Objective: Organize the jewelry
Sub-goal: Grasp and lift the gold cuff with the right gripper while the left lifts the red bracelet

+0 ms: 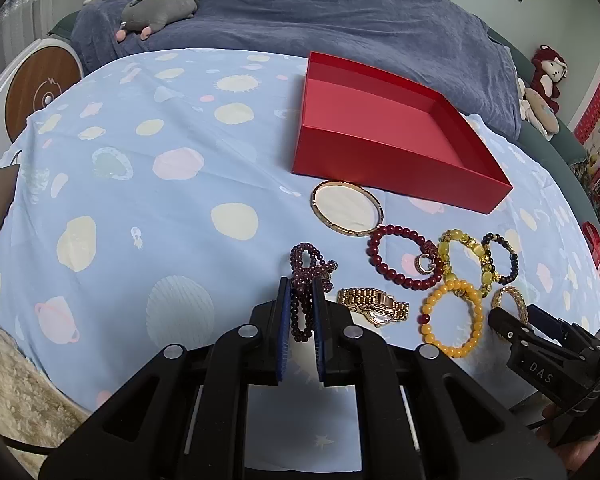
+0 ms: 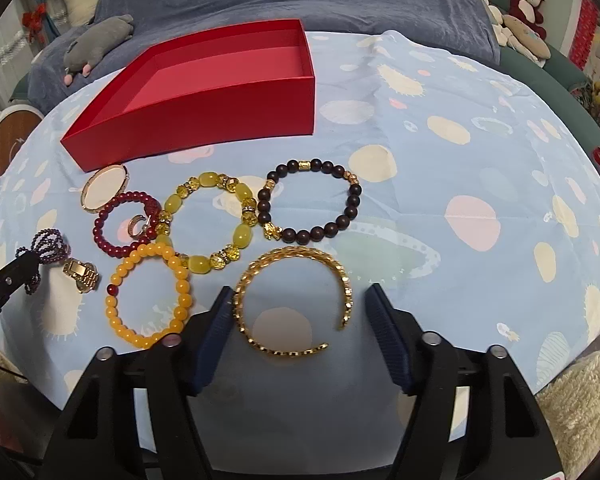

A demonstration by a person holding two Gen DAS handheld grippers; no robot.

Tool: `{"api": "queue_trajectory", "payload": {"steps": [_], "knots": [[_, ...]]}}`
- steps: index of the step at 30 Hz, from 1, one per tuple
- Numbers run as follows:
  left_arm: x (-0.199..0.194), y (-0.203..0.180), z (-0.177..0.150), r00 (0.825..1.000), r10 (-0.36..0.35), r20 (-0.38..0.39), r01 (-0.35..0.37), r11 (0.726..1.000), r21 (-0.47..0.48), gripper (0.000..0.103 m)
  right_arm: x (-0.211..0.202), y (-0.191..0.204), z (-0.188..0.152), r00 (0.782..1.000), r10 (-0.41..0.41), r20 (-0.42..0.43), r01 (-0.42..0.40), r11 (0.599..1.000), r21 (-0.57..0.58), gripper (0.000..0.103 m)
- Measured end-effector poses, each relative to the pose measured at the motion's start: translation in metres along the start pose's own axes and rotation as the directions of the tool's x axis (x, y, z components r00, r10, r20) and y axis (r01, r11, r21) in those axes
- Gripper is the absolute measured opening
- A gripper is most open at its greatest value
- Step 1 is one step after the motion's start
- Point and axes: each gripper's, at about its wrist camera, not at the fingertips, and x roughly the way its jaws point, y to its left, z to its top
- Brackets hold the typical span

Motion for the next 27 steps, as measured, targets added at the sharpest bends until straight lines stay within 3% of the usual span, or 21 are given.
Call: {"api": "queue_trajectory", "payload": {"steps": [16,27], "knots": [[-0.02,-0.01,0.005,0.999,-0.04,0.029,0.04,0.999,0.003,0.01,-0.027,-0.01,0.008,0.996,0.063,0.069,-0.065,0.997,0.033,0.055],[-0.024,-0.042,0.061,0.991,-0.103,0.089,0.099,0.994,0.048,0.01,-0.047,-0.004,0.062,0.978,0.129,0.167,-0.127,0.992,-0.023,0.055]]}}
